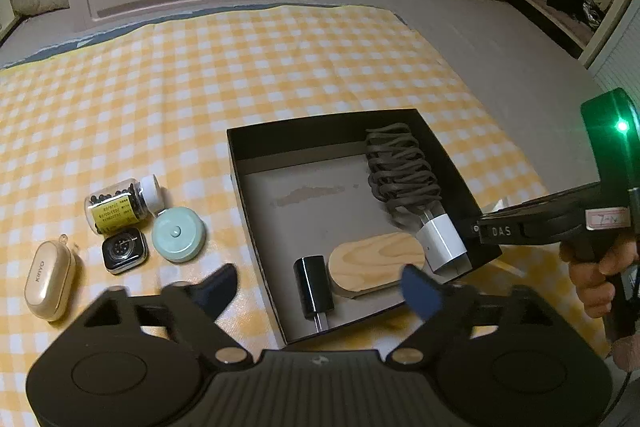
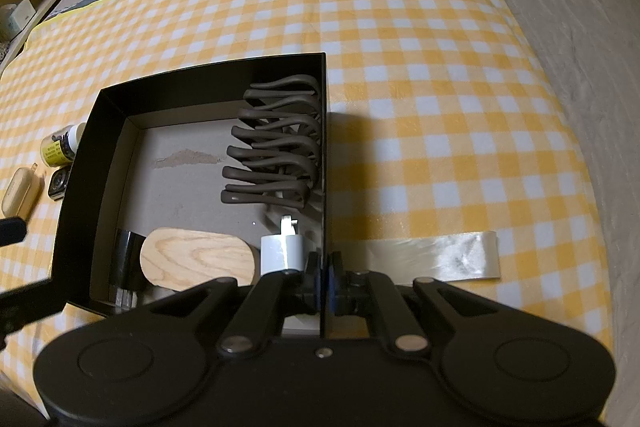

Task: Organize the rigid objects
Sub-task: 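Move the left tool over the beige Kinyo earbud case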

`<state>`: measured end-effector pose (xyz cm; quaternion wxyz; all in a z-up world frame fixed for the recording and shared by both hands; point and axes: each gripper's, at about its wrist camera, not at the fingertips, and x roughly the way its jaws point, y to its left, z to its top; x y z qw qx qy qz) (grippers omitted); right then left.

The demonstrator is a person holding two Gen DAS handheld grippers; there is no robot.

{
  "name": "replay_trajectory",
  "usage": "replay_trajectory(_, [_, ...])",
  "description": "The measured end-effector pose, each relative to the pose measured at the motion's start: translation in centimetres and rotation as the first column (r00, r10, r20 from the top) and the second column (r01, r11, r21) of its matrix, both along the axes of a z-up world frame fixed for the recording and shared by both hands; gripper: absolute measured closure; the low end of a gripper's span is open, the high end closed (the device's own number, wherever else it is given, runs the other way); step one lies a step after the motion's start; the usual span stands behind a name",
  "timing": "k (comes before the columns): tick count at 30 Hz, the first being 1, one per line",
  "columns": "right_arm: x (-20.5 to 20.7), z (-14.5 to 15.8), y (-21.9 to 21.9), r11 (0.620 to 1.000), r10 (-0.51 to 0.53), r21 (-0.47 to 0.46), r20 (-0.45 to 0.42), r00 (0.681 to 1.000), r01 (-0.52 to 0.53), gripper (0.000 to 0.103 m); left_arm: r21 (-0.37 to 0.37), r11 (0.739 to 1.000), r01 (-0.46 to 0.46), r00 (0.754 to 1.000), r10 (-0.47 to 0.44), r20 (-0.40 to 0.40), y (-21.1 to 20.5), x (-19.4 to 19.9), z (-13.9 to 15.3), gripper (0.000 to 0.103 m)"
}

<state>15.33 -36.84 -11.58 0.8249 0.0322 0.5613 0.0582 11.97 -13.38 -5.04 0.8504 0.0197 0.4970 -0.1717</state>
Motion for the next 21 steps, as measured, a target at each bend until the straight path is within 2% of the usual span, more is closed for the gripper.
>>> replay_trajectory(1, [0.0, 0.0, 0.0, 1.000, 0.000, 0.000, 0.000, 1.000, 0.000, 0.099, -0.003, 1.000, 0.003, 1.000, -0.003, 0.003, 0.0, -0.1, 0.1, 0.004])
replay_trajectory(4, [0.0, 0.0, 0.0, 1.000, -0.001, 0.000, -0.001, 1.000, 0.001, 0.099, 0.003, 1.000, 0.005, 1.000, -0.005, 0.010, 0.1, -0.2, 0.2, 0.000])
replay_trajectory(10, [0.0, 0.0, 0.0, 1.000, 0.000, 0.000, 0.000, 1.000, 0.000, 0.099, 0.017, 1.000, 0.003, 1.000, -0.003, 0.029, 0.7, -0.4, 0.3, 0.000])
replay_trajectory(14, [0.0, 0.0, 0.0, 1.000, -0.001, 0.001, 0.000, 1.000, 0.001, 0.099, 0.025, 1.000, -0.007, 0.997, 0.005, 0.071, 2.0, -0.5, 0.8, 0.000])
replay_trajectory(21, [0.0, 0.0, 0.0, 1.000, 0.000, 0.000, 0.000, 1.000, 0.000, 0.099, 0.044, 0.995, -0.095, 0.988, 0.089, 0.129, 6.2, 0.6, 1.5, 0.000])
